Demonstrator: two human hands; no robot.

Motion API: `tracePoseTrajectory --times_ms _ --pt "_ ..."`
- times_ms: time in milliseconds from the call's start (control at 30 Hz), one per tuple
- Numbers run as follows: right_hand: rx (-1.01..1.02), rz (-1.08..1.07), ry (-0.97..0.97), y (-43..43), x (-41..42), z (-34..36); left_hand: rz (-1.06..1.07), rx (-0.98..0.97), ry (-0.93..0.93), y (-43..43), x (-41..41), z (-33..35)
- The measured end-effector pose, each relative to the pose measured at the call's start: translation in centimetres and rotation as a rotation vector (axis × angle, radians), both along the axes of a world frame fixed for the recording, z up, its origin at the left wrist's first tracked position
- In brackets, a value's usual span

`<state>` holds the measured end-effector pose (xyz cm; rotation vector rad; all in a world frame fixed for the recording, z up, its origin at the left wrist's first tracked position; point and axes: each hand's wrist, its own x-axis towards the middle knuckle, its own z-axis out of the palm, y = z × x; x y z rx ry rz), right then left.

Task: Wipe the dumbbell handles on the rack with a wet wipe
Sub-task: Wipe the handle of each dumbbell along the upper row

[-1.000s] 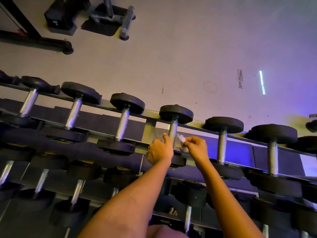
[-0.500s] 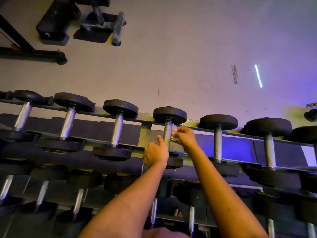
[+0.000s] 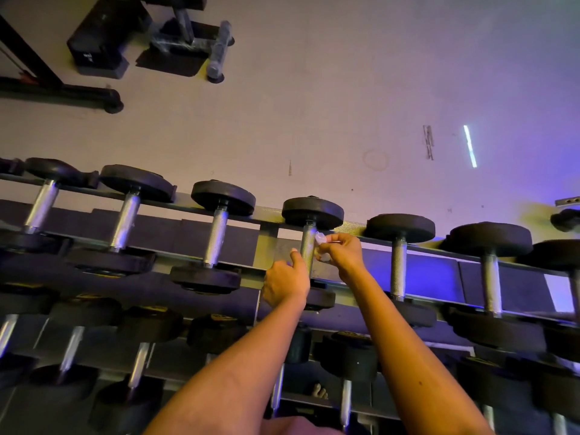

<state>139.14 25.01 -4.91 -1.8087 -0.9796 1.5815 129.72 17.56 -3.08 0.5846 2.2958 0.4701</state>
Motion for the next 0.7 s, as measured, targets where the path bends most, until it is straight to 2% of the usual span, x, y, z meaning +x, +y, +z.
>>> tracePoseTrajectory --times_ms 167,233,433,633,700 --pt "0.031 -0.097 0.165 -0.1 1.6 1.8 0.016 0.017 -0.01 0.0 -0.1 -0.3" --pt "0.056 -0.091 0.147 0.0 2.1 2.1 0.016 0.022 -0.014 0.0 -0.1 -0.3" --pt "0.144 -0.026 -0.01 1.0 0.7 1.9 -0.012 0.024 -0.017 -0.1 -0.4 -0.3" --pt "0.334 0.241 -0.373 0.4 -1.7 1.0 -0.008 0.076 -0.074 -0.3 -0.7 -0.5" --pt "0.322 0.274 -0.426 -0.3 -1.7 0.9 0.003 0.096 -0.09 -0.4 -0.8 -0.4"
